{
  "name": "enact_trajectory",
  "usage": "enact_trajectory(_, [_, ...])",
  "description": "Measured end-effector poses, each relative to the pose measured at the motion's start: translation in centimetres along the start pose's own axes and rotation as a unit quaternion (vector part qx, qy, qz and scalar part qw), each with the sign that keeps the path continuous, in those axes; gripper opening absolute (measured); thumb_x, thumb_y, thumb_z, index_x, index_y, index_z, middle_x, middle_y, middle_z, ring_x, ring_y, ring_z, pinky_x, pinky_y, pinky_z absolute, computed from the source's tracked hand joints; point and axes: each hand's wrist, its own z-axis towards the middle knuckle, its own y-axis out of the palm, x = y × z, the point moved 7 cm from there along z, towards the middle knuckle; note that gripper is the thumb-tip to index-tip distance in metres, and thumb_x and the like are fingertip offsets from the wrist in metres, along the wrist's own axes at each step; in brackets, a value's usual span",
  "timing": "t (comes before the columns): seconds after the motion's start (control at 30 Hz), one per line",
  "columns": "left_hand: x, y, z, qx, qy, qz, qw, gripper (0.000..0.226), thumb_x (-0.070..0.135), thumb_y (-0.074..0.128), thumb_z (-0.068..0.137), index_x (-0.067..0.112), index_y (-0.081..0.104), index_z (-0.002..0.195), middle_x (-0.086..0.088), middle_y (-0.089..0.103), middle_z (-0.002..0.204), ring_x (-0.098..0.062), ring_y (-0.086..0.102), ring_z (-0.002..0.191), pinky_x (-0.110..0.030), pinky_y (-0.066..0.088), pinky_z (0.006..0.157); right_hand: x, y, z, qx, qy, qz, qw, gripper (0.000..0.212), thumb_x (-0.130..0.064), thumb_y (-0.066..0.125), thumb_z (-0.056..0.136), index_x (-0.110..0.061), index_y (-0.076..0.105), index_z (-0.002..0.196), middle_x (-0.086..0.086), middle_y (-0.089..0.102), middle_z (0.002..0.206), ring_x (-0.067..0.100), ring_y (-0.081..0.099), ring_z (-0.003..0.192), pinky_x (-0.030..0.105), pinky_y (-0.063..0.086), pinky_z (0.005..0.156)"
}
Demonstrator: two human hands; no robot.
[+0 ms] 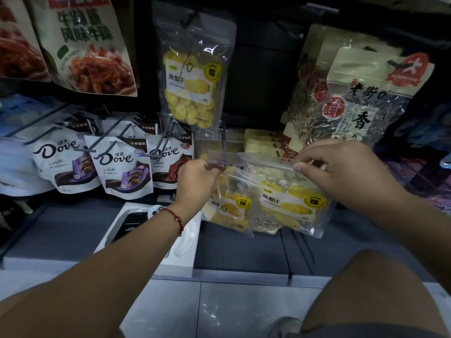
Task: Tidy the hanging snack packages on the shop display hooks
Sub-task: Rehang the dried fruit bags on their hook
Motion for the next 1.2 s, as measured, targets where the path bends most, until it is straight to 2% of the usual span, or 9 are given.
enact_trajectory(0.07, [-0.1,0.1,0.3,-0.005,-0.004,-0.002,1.0,0.007,0.024,0.078,0.085,0.024,0.082,0.09,0.009,0.077,0.083,-0.018,0.074,0.083,-0.042,0.06,0.078,0.1,-0.1,-0.1,-0.003,0.006,0.01,1.0,0.016,-0.029,0.066,0.09,-0.019,0.079,0.089,-0.008,0.071,0.092,0.015,0.066,0.082,0.042,0.055,0.075])
enact_trajectory(0.3, [-0.4,-0.1,1.7,-0.077,-0.103,-0.086,0.988,0.018,0.008,0.083,0.076,0.024,0.078,0.08,0.005,0.077,0.085,-0.011,0.071,0.087,-0.021,0.053,0.08,1.1,-1.8,-0.1,0.004,0.047,0.047,0.998,0.012,-0.028,0.072,0.088,-0.02,0.08,0.088,-0.012,0.073,0.092,0.009,0.067,0.082,0.039,0.056,0.077])
enact_trajectory(0.5, [0.3,-0.5,3.5,-0.152,-0.1,-0.019,0.983,0.032,-0.009,0.061,0.09,0.015,0.075,0.075,-0.011,0.074,0.08,-0.02,0.067,0.072,-0.025,0.057,0.064,1.6,-3.6,-0.5,-0.002,0.077,0.061,0.995,0.007,-0.03,0.073,0.086,-0.026,0.08,0.085,-0.014,0.073,0.086,0.0,0.065,0.078,0.037,0.056,0.074])
enact_trajectory(0.6, [-0.5,-0.9,4.3,-0.151,-0.083,0.04,0.984,0.036,-0.005,0.065,0.09,0.025,0.076,0.074,-0.001,0.074,0.086,-0.014,0.064,0.08,-0.036,0.058,0.07,2.1,-4.1,-0.8,0.0,0.099,0.11,0.989,0.004,-0.036,0.073,0.082,-0.036,0.077,0.081,-0.017,0.073,0.081,-0.002,0.066,0.078,0.037,0.056,0.073])
enact_trajectory(0.7, [-0.9,-0.7,4.9,-0.136,-0.076,0.002,0.988,0.021,0.011,0.079,0.083,0.027,0.076,0.07,0.011,0.073,0.072,-0.006,0.067,0.068,-0.016,0.048,0.055,1.8,-3.7,-0.8,-0.015,0.095,0.146,0.985,0.004,-0.032,0.074,0.081,-0.035,0.077,0.079,-0.023,0.072,0.081,-0.003,0.067,0.075,0.032,0.056,0.067])
enact_trajectory(0.77, [-0.9,-0.8,5.4,-0.121,-0.068,-0.002,0.99,0.012,0.019,0.082,0.081,0.027,0.076,0.073,0.009,0.071,0.066,-0.003,0.06,0.054,-0.015,0.045,0.052,1.5,-3.4,-0.8,-0.028,0.097,0.163,0.981,0.005,-0.026,0.076,0.081,-0.03,0.078,0.079,-0.025,0.072,0.083,-0.003,0.067,0.076,0.028,0.056,0.068])
enact_trajectory(0.93, [-1.3,-0.3,6.8,-0.096,-0.029,0.034,0.994,0.013,0.025,0.082,0.082,0.032,0.074,0.073,0.006,0.075,0.081,-0.015,0.07,0.084,-0.037,0.056,0.086,0.9,-2.4,-0.5,-0.049,0.086,0.212,0.972,0.031,-0.054,0.064,0.064,-0.03,0.081,0.075,-0.025,0.073,0.083,-0.003,0.069,0.08,0.026,0.055,0.074])
enact_trajectory(1.13, [-1.7,0.1,7.4,-0.054,0.001,0.081,0.995,0.011,0.032,0.079,0.084,0.027,0.079,0.094,0.01,0.075,0.086,-0.01,0.069,0.087,-0.035,0.057,0.086,1.5,0.1,-0.1,-0.062,0.081,0.205,0.973,0.004,-0.042,0.073,0.073,-0.042,0.077,0.074,-0.027,0.072,0.082,-0.004,0.068,0.08,0.024,0.053,0.073])
enact_trajectory(1.2, [-1.8,0.1,7.2,-0.061,0.013,0.089,0.994,0.017,0.031,0.077,0.086,0.025,0.078,0.102,0.008,0.075,0.093,-0.009,0.068,0.09,-0.034,0.056,0.088,1.6,0.8,-0.1,-0.069,0.083,0.206,0.972,0.012,-0.031,0.078,0.077,-0.041,0.077,0.07,-0.027,0.072,0.083,-0.004,0.068,0.081,0.023,0.053,0.073])
